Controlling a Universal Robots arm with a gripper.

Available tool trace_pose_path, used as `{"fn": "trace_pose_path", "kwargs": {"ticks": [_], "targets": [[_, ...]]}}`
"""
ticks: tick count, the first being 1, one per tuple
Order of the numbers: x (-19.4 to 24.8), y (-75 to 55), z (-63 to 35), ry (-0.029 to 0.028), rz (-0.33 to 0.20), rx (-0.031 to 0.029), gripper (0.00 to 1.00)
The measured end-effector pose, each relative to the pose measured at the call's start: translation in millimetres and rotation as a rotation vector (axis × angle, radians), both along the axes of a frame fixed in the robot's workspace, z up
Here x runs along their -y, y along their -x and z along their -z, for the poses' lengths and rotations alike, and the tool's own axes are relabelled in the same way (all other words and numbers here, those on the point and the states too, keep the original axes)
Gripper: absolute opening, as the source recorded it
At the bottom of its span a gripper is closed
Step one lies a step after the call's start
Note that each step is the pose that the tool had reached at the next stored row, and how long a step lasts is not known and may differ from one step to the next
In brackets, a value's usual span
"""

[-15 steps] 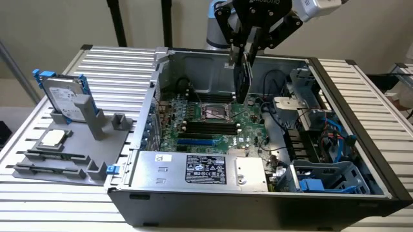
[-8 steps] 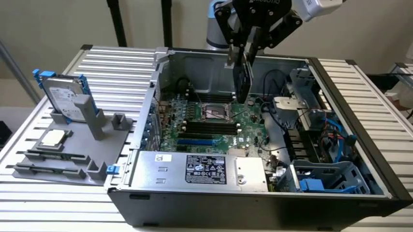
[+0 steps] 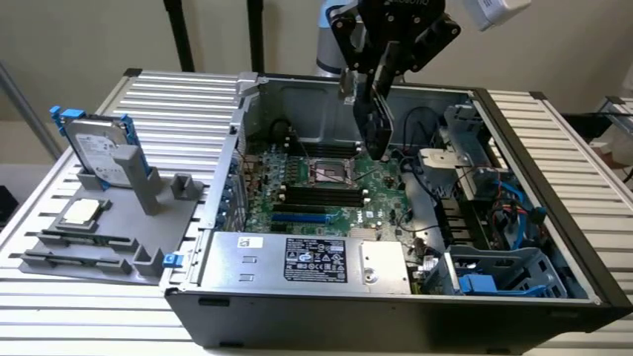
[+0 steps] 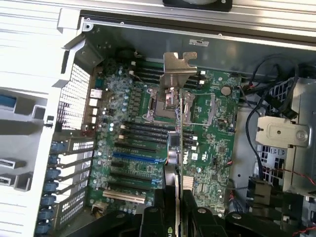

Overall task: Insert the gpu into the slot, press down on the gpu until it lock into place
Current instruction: 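Insert the gpu into the slot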

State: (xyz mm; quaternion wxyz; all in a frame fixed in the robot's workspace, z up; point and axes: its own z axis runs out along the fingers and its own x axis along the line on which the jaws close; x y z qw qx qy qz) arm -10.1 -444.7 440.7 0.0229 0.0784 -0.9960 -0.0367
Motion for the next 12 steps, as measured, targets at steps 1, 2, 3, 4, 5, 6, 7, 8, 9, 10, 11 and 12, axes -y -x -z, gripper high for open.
{"fn": "trace_pose_path", "kwargs": {"ticks": [1, 2, 3, 4, 5, 6, 7, 8, 9, 10, 11, 12], "targets": [[0.0, 0.0, 0.0, 0.0000, -0.018, 0.0000, 0.26], [0.0, 0.0, 0.0, 0.0000, -0.038, 0.0000, 0.26], [0.0, 0.0, 0.0, -0.0001, -0.056, 0.0000, 0.26], [0.0, 0.0, 0.0, 0.0000, -0.074, 0.0000, 0.26], [0.0, 0.0, 0.0, 0.0000, -0.092, 0.0000, 0.26], [0.0, 0.0, 0.0, 0.0000, -0.109, 0.0000, 0.26], [0.0, 0.0, 0.0, 0.0000, -0.127, 0.0000, 0.26], [0.0, 0.0, 0.0, 0.0000, -0.147, 0.0000, 0.26], [0.0, 0.0, 0.0, 0.0000, -0.165, 0.0000, 0.26], [0.0, 0.0, -0.2, 0.0001, -0.183, 0.0000, 0.26], [0.0, 0.0, -0.2, 0.0000, -0.201, 0.0000, 0.26], [0.0, 0.0, -0.3, 0.0000, -0.218, 0.0000, 0.26]]}}
